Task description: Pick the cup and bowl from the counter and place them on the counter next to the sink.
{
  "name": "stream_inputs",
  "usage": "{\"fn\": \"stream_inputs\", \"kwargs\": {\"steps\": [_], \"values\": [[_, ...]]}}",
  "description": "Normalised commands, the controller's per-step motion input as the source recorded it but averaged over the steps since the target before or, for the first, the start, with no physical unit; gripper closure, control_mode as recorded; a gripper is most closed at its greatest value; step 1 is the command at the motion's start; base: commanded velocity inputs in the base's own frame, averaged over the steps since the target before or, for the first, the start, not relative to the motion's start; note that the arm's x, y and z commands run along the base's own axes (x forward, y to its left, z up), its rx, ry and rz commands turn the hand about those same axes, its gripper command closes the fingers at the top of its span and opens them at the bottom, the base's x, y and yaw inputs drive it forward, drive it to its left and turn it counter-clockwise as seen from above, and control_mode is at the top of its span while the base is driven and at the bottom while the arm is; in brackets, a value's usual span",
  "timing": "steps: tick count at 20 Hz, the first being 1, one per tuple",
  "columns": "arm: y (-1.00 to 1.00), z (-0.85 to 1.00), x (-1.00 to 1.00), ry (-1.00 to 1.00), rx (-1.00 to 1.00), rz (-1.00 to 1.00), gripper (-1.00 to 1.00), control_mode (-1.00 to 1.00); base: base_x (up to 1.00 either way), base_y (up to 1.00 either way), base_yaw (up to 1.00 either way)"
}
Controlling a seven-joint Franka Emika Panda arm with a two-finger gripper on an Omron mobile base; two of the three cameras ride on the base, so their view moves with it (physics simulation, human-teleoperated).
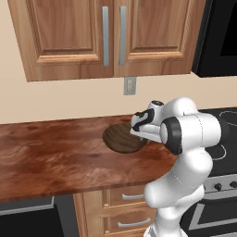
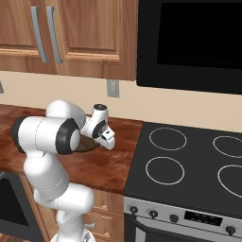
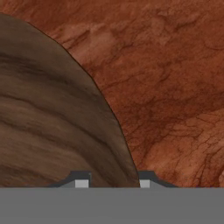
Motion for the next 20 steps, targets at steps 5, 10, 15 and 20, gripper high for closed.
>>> {"fn": "stream_inputs", "kwargs": {"steps": [5, 10, 15, 20], "values": [[0.00, 0.02, -0.12, 0.00, 0.00, 0.00, 1.00, -1.00, 0.00, 0.00, 0.00], [0.00, 0.28, -0.37, -0.01, 0.00, 0.00, 1.00, -1.00, 0.00, 0.00, 0.00], [0.00, 0.21, -0.45, 0.00, 0.00, 0.00, 1.00, -1.00, 0.00, 0.00, 0.00], [0.00, 0.13, -0.49, 0.00, 0.00, 0.00, 1.00, -1.00, 0.00, 0.00, 0.00]]}}
